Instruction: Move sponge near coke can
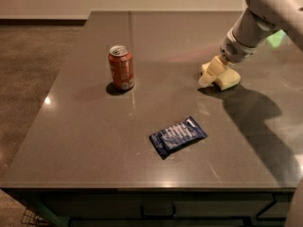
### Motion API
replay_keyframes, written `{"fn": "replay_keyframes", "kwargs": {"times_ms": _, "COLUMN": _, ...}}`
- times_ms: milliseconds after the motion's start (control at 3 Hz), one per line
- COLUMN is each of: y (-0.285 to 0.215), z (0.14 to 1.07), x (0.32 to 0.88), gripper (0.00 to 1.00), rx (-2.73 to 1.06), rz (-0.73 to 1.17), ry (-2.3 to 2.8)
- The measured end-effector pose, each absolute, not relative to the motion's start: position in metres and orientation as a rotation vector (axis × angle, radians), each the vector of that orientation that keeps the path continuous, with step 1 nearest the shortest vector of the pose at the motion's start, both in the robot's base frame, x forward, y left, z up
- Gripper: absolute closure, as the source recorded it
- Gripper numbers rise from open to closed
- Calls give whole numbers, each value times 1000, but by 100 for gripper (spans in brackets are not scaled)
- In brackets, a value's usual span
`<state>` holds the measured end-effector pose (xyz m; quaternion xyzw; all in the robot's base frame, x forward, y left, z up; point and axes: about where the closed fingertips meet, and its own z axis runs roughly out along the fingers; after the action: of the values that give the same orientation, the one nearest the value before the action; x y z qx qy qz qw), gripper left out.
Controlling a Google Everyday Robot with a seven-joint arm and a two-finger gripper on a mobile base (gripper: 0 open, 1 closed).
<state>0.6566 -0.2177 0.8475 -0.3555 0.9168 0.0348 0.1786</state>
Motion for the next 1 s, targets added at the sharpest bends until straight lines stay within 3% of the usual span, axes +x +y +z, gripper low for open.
{"fn": "replay_keyframes", "kwargs": {"times_ms": 1000, "y": -191, "z": 865, "x": 653, "gripper": 87, "rx": -1151, "rz": 162, "ry": 2503}}
